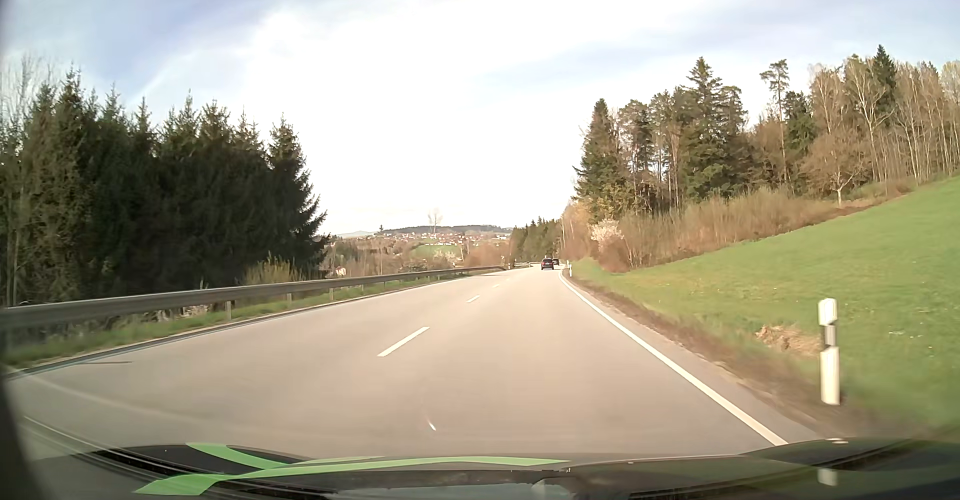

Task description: Follow the waypoints while adhering to traffic rules and regulations

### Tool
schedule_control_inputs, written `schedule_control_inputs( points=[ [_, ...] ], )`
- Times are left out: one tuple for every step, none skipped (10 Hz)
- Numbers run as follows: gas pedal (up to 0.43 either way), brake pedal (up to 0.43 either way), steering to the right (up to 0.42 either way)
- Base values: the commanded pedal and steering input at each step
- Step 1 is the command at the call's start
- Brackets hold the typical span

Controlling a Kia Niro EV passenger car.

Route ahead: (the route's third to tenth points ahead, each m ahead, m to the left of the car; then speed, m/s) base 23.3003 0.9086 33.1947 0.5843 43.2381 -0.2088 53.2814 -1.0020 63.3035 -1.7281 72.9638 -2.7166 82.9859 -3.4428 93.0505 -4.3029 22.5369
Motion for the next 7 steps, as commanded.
schedule_control_inputs(
  points=[
    [0.000,0.000,0.007],
    [0.000,0.000,0.007],
    [0.000,0.000,0.007],
    [0.000,0.000,0.007],
    [0.000,0.000,0.007],
    [0.008,0.000,0.006],
    [0.028,0.000,0.006]
  ],
)
